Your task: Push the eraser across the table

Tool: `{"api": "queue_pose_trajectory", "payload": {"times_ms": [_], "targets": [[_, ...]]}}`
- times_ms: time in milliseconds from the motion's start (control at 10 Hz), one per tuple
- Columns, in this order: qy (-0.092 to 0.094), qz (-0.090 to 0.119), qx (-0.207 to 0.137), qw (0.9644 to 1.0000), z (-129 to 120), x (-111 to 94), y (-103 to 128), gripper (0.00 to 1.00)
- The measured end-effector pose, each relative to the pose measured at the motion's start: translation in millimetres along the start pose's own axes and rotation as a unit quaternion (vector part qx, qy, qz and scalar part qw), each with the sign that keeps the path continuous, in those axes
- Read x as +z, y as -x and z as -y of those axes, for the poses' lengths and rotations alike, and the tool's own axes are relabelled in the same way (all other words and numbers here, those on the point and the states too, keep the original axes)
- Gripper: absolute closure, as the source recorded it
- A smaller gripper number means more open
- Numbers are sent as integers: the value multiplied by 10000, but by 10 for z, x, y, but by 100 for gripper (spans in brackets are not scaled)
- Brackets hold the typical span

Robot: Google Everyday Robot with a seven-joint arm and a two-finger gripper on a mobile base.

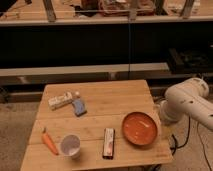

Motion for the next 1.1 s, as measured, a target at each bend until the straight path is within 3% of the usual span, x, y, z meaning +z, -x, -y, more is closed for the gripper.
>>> {"api": "queue_pose_trajectory", "payload": {"times_ms": [1100], "targets": [[-42, 2, -103, 9999, -110, -9, 67, 20]]}}
